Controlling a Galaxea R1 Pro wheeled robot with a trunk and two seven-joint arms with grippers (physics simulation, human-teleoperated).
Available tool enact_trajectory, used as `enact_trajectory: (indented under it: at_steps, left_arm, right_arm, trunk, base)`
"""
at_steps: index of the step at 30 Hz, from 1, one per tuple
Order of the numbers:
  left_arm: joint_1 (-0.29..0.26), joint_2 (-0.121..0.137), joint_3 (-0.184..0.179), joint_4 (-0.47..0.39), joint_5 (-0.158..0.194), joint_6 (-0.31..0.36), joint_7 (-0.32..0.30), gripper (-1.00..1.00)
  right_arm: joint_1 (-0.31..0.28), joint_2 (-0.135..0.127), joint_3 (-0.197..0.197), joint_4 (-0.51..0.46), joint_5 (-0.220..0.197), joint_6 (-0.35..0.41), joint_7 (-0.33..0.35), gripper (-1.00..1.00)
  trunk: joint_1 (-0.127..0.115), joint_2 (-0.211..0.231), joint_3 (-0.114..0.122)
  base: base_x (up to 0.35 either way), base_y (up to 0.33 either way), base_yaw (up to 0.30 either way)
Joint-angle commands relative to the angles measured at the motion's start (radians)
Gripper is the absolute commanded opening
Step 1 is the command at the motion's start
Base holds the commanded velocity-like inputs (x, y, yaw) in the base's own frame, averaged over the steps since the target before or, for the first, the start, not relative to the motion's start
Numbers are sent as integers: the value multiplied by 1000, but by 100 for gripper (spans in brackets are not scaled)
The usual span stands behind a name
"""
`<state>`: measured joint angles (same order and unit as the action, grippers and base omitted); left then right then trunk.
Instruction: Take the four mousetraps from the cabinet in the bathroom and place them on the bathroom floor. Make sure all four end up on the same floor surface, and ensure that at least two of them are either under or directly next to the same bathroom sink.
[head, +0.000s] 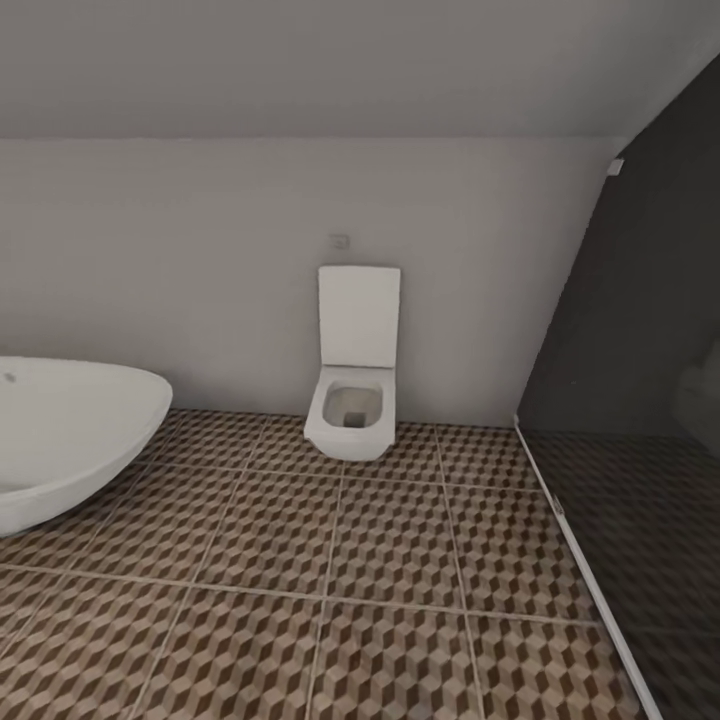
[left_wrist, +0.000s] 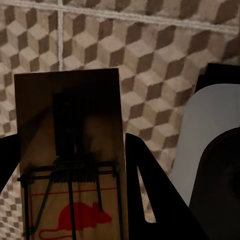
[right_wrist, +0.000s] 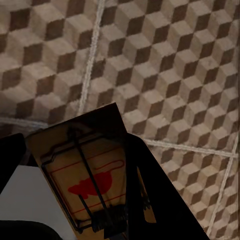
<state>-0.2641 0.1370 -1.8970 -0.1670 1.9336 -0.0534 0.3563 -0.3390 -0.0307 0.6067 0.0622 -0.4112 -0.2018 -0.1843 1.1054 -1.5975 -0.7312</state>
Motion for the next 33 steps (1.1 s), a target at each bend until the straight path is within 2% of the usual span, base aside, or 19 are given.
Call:
enact_trajectory:
  at_steps: [1, 20, 33]
  left_arm:
    - [-1, 1, -8, -5, 6, -4, 7, -100]
    - [-1, 1, -8, -5, 4, -5, 7, -100]
    - [-1, 1, -8, -5, 5, -4, 7, -100]
  right_arm:
    - [-1, 0, 8, 3, -8, -5, 0, -100]
    - [-1, -2, 8, 3, -11, -5, 0, -100]
    - [-1, -4, 8, 5, -12, -3, 2, -100]
  trunk:
    - [1, 0, -1]
    - [1, 0, -1]
    - [1, 0, 6]
  base:
    - [335, 0, 27]
    - [335, 1, 1]
    - [312, 159, -149]
